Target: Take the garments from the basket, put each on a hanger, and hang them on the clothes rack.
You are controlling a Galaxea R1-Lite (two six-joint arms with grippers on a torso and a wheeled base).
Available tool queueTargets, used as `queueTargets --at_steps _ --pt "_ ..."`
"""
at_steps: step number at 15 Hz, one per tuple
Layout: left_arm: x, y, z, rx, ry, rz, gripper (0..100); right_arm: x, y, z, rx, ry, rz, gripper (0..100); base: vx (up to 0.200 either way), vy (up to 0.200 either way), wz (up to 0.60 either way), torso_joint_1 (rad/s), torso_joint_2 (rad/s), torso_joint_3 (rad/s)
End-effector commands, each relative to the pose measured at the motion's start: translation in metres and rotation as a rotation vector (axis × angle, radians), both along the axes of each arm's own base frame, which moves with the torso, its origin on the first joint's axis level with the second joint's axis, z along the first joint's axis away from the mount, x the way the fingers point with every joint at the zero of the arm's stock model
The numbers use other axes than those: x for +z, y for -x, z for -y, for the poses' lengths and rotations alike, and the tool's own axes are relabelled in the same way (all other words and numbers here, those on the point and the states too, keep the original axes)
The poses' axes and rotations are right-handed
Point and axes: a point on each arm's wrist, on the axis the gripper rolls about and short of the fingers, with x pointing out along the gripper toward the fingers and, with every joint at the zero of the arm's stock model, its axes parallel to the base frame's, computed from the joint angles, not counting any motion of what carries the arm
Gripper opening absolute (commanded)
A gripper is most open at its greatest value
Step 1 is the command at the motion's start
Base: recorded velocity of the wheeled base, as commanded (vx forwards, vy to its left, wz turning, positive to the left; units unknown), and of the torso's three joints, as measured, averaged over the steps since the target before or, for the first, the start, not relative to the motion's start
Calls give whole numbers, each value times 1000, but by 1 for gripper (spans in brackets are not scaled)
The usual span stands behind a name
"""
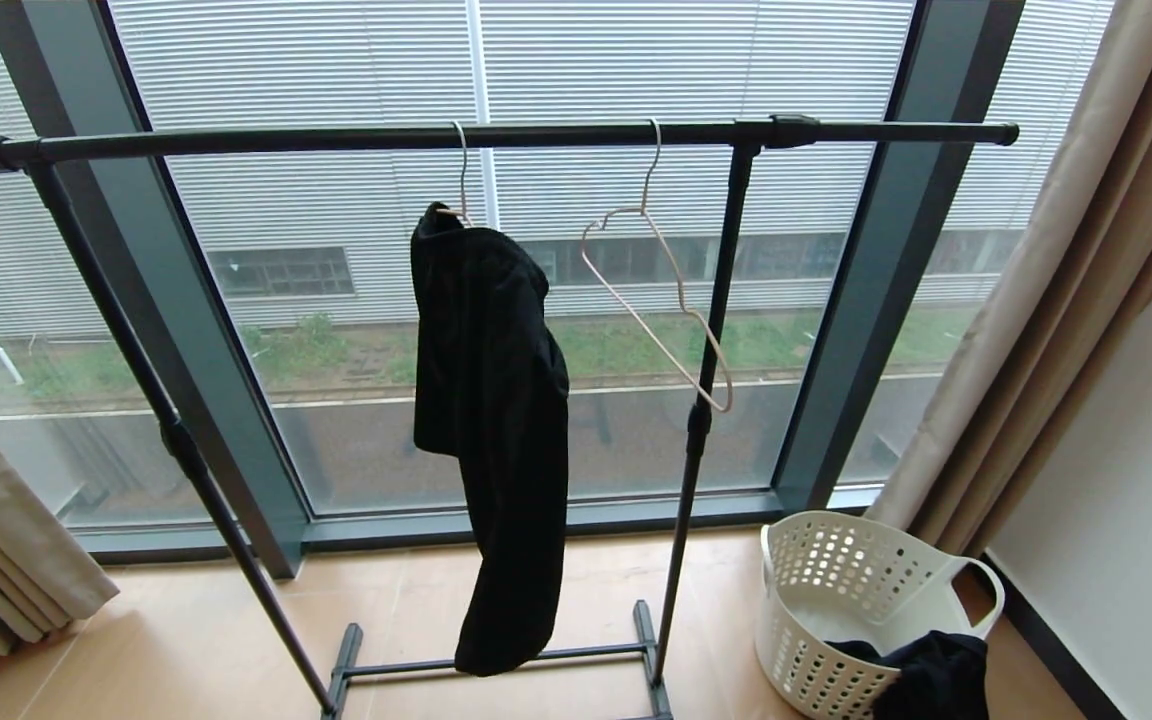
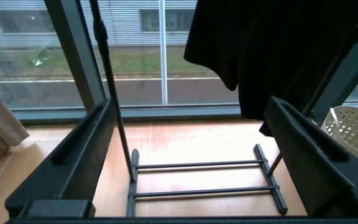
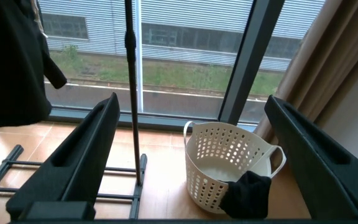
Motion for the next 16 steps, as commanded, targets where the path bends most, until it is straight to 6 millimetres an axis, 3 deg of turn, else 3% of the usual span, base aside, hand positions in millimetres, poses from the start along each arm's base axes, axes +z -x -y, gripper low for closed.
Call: queueTargets --at_steps 1,16 --pt "0 0 0 1 0 -1 100 0 0 0 0 0 0 100 0 0 0 -237 530 286" --pt "1 0 0 0 4 1 100 0 0 0 0 0 0 100 0 0 0 -207 496 288"
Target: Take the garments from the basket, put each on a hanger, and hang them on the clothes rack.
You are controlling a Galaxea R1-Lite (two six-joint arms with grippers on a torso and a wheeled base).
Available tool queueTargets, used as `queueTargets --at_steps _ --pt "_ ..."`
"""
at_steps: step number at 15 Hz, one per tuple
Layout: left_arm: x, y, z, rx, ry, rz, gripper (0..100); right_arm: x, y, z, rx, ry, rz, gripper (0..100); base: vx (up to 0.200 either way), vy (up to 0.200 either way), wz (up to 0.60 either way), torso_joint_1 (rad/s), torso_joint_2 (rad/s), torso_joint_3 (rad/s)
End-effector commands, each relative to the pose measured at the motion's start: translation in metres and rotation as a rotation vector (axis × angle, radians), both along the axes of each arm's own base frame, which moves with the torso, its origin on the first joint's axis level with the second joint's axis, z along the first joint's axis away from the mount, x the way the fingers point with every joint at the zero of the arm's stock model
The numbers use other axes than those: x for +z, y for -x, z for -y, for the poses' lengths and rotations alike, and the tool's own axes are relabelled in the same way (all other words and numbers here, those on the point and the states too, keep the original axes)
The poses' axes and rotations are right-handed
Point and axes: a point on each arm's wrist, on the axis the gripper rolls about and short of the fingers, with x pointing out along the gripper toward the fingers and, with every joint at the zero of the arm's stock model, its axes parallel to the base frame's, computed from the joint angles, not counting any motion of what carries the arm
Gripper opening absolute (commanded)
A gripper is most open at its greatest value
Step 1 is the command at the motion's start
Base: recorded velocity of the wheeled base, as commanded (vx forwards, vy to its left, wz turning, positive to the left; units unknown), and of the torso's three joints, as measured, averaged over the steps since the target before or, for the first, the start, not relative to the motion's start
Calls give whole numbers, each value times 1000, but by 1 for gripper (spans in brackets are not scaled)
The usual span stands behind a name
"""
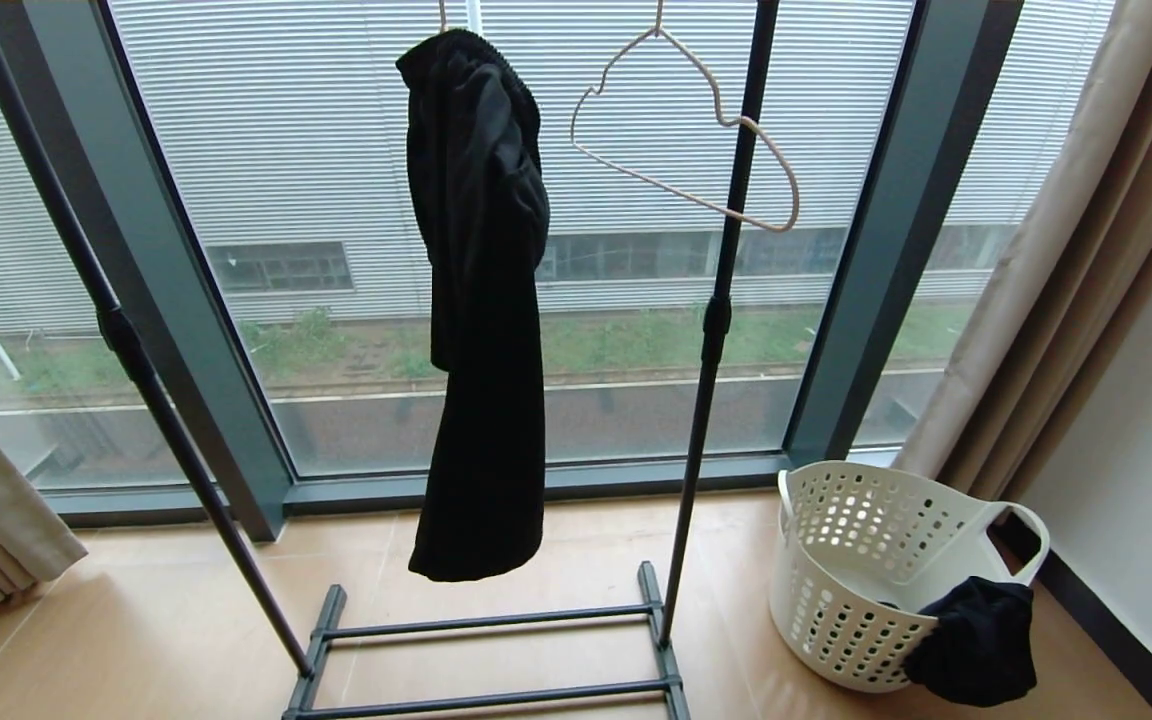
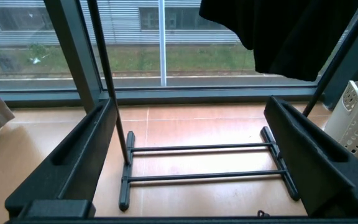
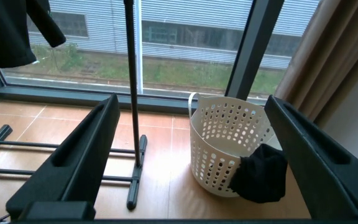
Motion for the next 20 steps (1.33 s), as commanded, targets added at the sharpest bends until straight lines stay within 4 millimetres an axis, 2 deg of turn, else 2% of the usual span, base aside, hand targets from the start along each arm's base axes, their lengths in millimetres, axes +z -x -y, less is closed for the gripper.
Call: queueTargets --at_steps 1,5,9,15,16,20 --pt "0 0 0 0 0 -1 100 0 0 0 0 1 0 100 0 0 0 -163 466 290" --pt "0 0 0 0 0 -1 100 0 0 0 0 1 0 100 0 0 0 -150 444 297" --pt "0 0 0 0 0 -1 100 0 0 0 0 1 0 100 0 0 0 -35 121 84" --pt "0 0 0 0 -2 -1 100 0 0 0 2 1 0 100 0 0 -600 -2 12 7" --pt "0 0 0 0 -3 -3 100 0 0 0 2 1 0 100 0 0 0 0 0 0" --pt "0 0 0 0 -5 -3 100 0 0 0 0 1 0 100 0 -200 0 1 1 6"
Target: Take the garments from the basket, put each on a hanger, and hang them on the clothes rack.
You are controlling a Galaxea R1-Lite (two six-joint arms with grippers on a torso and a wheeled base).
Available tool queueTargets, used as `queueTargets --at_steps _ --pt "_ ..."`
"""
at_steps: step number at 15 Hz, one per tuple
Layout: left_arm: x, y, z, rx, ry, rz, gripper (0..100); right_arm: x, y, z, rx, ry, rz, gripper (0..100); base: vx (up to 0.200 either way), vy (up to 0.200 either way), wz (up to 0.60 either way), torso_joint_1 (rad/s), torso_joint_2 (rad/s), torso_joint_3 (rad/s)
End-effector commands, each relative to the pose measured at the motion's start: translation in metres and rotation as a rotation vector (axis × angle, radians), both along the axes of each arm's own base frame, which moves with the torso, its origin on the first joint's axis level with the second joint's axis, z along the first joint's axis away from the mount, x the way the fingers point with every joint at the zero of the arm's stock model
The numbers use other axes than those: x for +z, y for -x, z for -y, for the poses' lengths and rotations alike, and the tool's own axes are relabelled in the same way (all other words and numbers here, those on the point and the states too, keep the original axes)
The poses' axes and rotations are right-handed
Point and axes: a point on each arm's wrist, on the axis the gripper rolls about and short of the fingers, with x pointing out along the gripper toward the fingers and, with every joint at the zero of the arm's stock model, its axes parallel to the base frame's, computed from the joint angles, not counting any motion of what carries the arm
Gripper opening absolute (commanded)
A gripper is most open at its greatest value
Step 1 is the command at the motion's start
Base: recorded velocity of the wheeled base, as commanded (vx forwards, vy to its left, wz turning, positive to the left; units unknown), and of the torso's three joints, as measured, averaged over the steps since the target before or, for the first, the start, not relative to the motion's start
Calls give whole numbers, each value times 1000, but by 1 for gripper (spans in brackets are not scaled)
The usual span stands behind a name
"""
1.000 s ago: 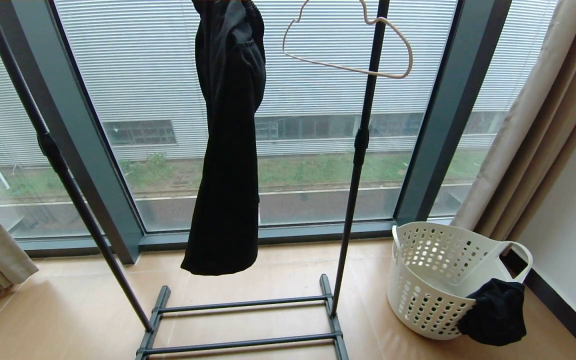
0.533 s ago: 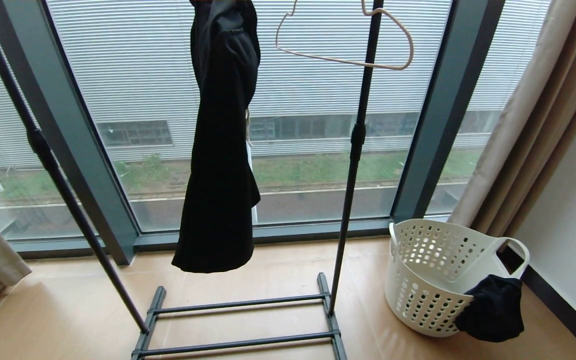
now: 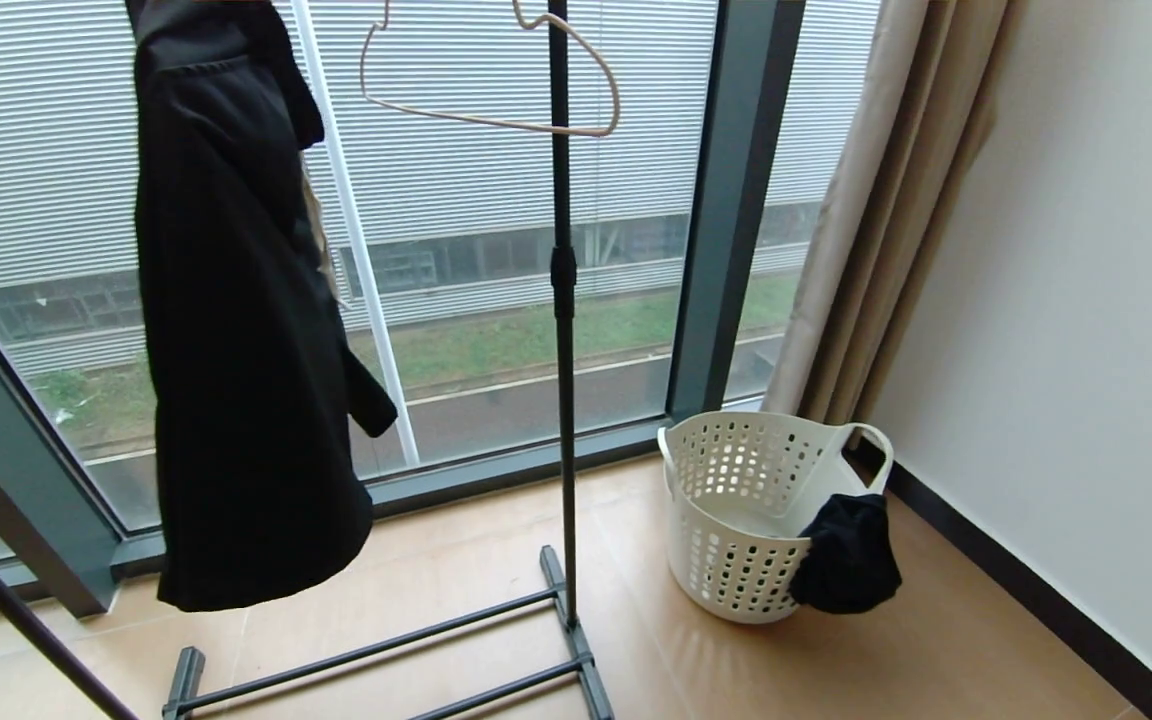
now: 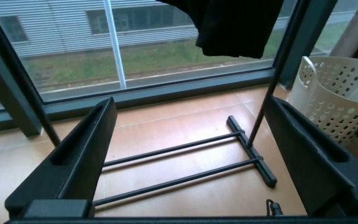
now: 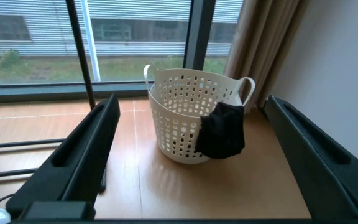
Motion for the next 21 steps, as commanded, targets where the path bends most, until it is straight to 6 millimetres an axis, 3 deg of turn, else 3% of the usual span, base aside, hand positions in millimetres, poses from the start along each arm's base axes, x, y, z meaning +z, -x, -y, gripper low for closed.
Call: queueTargets --at_steps 1,14,21 --pt "0 0 0 1 0 -2 100 0 0 0 1 1 -2 100 0 -200 0 2 2 -2" --pt "0 0 0 3 0 -2 100 0 0 0 1 1 -4 100 0 -200 0 2 3 2" --pt "0 0 0 3 -1 -2 100 0 0 0 1 1 -4 100 200 0 0 1 2 4"
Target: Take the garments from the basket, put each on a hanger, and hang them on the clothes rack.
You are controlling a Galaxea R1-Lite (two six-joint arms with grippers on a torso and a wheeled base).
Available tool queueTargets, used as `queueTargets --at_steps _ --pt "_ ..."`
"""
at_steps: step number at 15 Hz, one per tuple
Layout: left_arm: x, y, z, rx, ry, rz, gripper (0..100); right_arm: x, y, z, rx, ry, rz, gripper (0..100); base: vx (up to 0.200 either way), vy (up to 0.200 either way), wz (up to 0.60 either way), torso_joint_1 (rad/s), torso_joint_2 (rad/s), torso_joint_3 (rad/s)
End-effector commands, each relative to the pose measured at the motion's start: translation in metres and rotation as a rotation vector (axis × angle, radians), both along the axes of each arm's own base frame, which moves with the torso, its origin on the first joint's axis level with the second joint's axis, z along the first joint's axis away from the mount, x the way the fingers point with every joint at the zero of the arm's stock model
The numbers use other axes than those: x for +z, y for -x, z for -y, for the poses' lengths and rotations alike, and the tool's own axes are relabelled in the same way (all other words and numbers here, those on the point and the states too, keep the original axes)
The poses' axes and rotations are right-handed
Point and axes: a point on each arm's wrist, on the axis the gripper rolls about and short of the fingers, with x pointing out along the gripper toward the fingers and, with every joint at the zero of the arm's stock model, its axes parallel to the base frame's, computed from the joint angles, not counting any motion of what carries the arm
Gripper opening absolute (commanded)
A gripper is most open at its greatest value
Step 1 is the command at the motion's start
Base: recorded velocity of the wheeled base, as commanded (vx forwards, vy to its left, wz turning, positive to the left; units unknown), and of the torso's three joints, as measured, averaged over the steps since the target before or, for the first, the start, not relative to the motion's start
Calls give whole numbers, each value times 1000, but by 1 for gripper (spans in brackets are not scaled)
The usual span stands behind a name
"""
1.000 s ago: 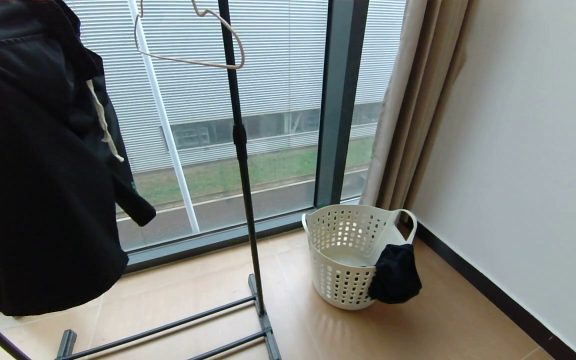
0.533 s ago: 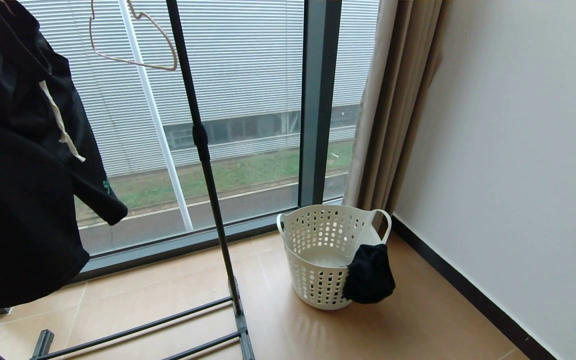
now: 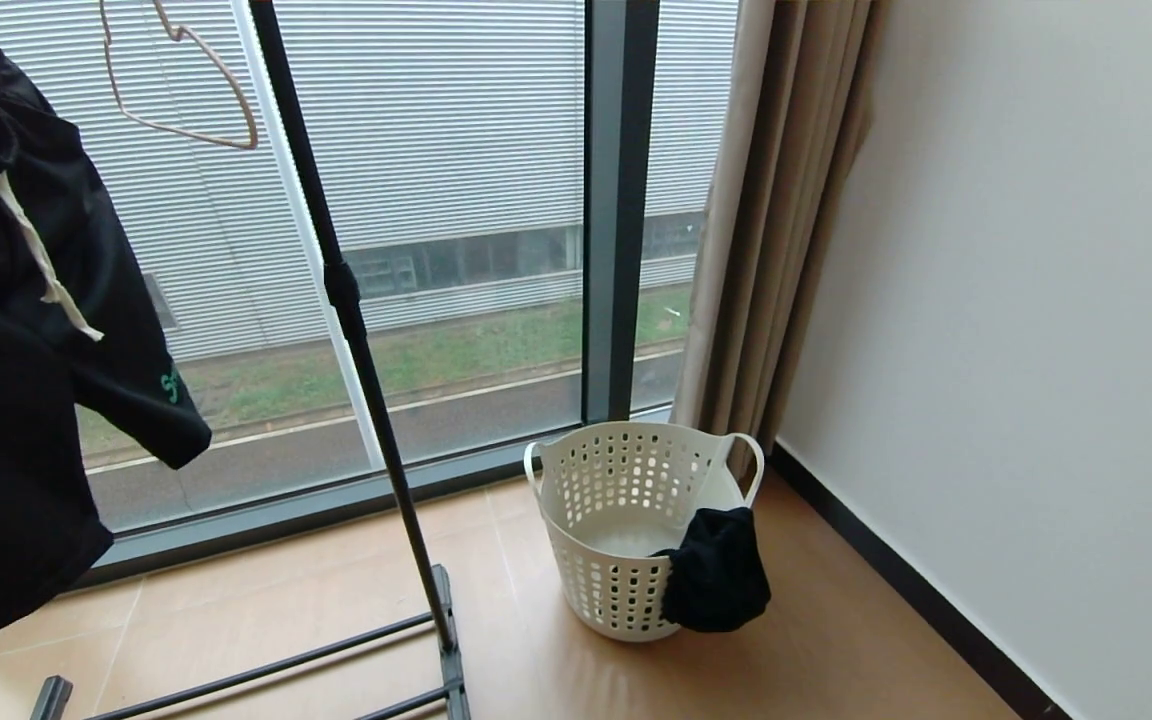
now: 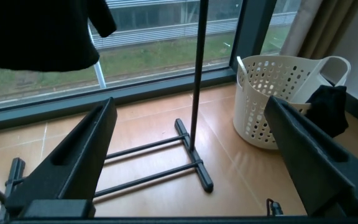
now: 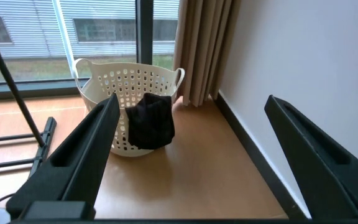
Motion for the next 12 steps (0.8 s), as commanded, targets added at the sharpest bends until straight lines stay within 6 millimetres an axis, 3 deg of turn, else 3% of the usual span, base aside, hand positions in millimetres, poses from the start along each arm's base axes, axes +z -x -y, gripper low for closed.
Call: queueTargets --at_steps 1,7,12 --pt "0 0 0 1 -1 -1 100 0 0 0 -1 0 0 100 200 0 0 7 7 2" --pt "0 0 0 1 0 -1 100 0 0 0 1 0 0 100 0 -200 0 4 2 2" --pt "1 0 0 -4 -10 0 100 0 0 0 1 0 2 100 0 0 0 0 0 0"
